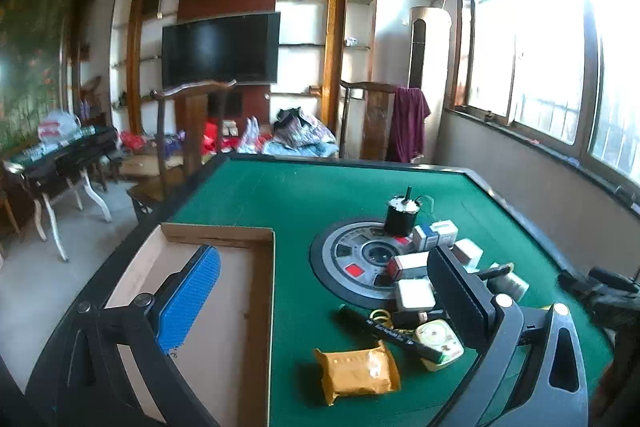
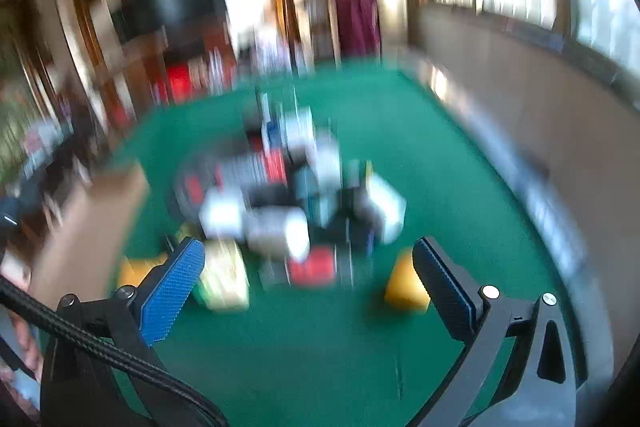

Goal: Organize objects

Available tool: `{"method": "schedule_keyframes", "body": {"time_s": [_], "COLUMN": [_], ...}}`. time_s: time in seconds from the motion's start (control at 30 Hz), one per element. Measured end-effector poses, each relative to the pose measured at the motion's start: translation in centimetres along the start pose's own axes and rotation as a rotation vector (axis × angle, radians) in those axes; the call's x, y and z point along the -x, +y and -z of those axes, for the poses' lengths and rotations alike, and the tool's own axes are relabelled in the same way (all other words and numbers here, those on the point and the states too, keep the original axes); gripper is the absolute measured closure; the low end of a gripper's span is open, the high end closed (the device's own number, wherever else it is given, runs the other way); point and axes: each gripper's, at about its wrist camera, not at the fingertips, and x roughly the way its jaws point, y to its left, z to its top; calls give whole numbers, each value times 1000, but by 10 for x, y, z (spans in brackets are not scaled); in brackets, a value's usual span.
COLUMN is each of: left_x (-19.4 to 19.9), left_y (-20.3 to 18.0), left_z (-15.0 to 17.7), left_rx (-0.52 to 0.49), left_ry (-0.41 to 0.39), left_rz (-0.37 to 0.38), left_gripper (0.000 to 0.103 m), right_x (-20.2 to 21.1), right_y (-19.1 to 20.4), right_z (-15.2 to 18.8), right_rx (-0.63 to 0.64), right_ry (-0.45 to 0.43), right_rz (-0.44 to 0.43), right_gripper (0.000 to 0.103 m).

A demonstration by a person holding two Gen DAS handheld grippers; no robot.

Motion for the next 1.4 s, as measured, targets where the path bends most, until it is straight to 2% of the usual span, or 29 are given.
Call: {"method": "schedule_keyframes", "body": {"time_s": [0.03,0.1,0.17,0.23,0.37,0.47,0.57,0.77,0.83,0.87,0.9,0.93,0.97,1.0,1.03,1.07,1.17,1.23,1.4], "left_x": [-7,-31,-56,-74,-76,-77,-87,-119,-122,-121,-121,-120,-120,-117,-114,-112,-101,-94,-60], "left_y": [4,13,9,-5,-37,-47,-49,-66,-72,-72,-71,-68,-65,-63,-59,-55,-35,-24,6], "left_z": [-2,-1,12,33,70,86,91,103,110,109,108,107,108,108,108,106,100,99,88], "left_rx": [22,68,61,-55,-365,-530,-596,-683,-703,-683,-651,-615,-588,-571,-551,-526,-394,-347,-207], "left_ry": [40,164,263,327,386,407,450,527,542,538,558,564,565,560,557,561,567,562,496], "left_rz": [17,50,109,114,160,212,267,301,307,314,328,331,329,323,315,311,344,341,361], "left_gripper": [2,2,2,2,2,2,2,2,9,14,27,34,35,40,48,51,52,53,53], "right_x": [6,-2,-23,-38,-34,-38,-40,-44,-43,-42,-41,-40,-39,-40,-41,-42,-47,-52,-77], "right_y": [3,6,6,7,1,4,0,-3,-2,-2,-2,-2,-1,0,2,5,20,35,86], "right_z": [-7,-11,-8,5,25,31,34,36,35,34,33,32,31,30,29,29,27,26,27], "right_rx": [-9,-19,-39,-26,7,24,-3,-37,-36,-33,-31,-29,-27,-24,-18,-9,41,92,239], "right_ry": [-46,1,73,112,164,180,197,229,231,231,230,229,230,232,235,240,261,279,346], "right_rz": [-49,-109,-52,-29,-52,-65,-84,-90,-83,-79,-77,-77,-76,-75,-76,-80,-103,-125,-199], "right_gripper": [0,0,0,0,0,0,0,0,0,0,0,0,0,0,0,0,0,0,0]}}
